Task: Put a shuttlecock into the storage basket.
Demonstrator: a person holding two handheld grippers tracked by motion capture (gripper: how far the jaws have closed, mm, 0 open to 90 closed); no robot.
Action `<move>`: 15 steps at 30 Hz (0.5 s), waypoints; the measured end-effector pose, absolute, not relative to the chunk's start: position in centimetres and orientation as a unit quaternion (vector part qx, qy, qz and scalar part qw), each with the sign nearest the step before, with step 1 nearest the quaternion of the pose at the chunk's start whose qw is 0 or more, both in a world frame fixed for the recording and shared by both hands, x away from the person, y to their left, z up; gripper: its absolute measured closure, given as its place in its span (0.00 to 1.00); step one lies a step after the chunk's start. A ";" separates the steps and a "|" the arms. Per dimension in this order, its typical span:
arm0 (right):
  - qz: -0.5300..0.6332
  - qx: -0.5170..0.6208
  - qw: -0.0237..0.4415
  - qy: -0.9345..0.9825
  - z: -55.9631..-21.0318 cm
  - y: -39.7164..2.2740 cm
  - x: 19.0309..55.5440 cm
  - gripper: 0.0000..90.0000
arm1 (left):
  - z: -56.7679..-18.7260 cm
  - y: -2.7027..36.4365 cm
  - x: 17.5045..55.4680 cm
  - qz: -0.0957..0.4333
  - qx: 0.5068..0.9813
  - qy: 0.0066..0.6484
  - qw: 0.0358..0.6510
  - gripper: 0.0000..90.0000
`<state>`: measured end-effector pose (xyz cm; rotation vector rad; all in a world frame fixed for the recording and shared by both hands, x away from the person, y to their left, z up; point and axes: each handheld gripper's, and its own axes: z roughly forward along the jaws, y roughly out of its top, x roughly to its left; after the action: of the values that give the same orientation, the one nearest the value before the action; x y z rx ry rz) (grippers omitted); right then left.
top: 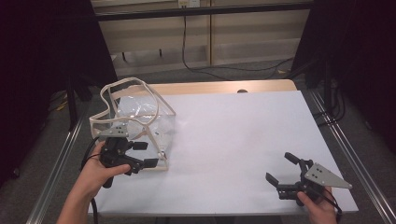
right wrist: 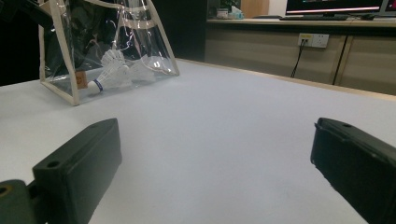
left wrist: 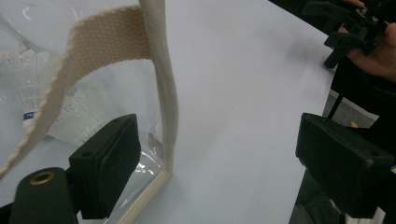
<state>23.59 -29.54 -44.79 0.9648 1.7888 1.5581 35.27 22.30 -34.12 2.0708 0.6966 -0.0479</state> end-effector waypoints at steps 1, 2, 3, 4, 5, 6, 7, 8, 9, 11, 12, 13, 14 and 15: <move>0.583 0.361 0.286 0.669 -44.8 -29.5 23.6 0.02 | -34.2 22.3 35.3 -0.019 0.841 0.282 0.461 0.16; 0.583 0.361 0.286 0.669 -44.8 -29.5 23.6 0.02 | -34.3 22.3 35.2 -0.020 0.841 0.282 0.461 0.16; 0.583 0.361 0.286 0.669 -44.8 -29.5 23.6 0.02 | -34.4 22.2 35.2 -0.019 0.841 0.282 0.461 0.16; 0.583 0.361 0.286 0.669 -44.8 -29.5 23.6 0.02 | -34.5 22.2 35.2 -0.019 0.842 0.282 0.460 0.16; 0.583 0.361 0.286 0.669 -44.8 -29.5 23.6 0.02 | -34.6 22.2 35.2 -0.020 0.841 0.284 0.460 0.16; 0.583 0.362 0.286 0.669 -44.8 -29.5 23.6 0.02 | -34.6 22.2 35.2 -0.021 0.841 0.283 0.460 0.16; 0.583 0.361 0.287 0.669 -44.8 -29.5 23.6 0.02 | -34.7 22.3 35.2 -0.020 0.840 0.285 0.462 0.16; 0.583 0.361 0.286 0.669 -44.8 -29.5 23.6 0.02 | -34.8 22.3 35.2 -0.021 0.840 0.284 0.462 0.15; 0.583 0.361 0.286 0.669 -44.8 -29.5 23.6 0.02 | -34.8 22.2 35.2 -0.021 0.841 0.284 0.460 0.15; 0.583 0.361 0.286 0.669 -44.8 -29.5 23.6 0.02 | -35.0 22.2 35.1 -0.022 0.841 0.284 0.459 0.15; 0.583 0.361 0.286 0.669 -44.8 -29.5 23.6 0.02 | -35.0 22.2 35.1 -0.023 0.841 0.284 0.461 0.15; 0.583 0.361 0.286 0.669 -44.8 -29.5 23.6 0.02 | -35.1 22.2 35.1 -0.023 0.841 0.284 0.460 0.15; 0.583 0.361 0.286 0.669 -44.8 -29.5 23.6 0.02 | -35.2 22.2 35.1 -0.023 0.840 0.285 0.461 0.15; 0.583 0.361 0.287 0.669 -44.8 -29.5 23.6 0.02 | -35.3 22.2 35.1 -0.023 0.840 0.285 0.460 0.15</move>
<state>23.59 -29.55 -44.78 0.9635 1.7883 1.5586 35.08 22.21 -35.28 2.0681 0.7015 -0.0571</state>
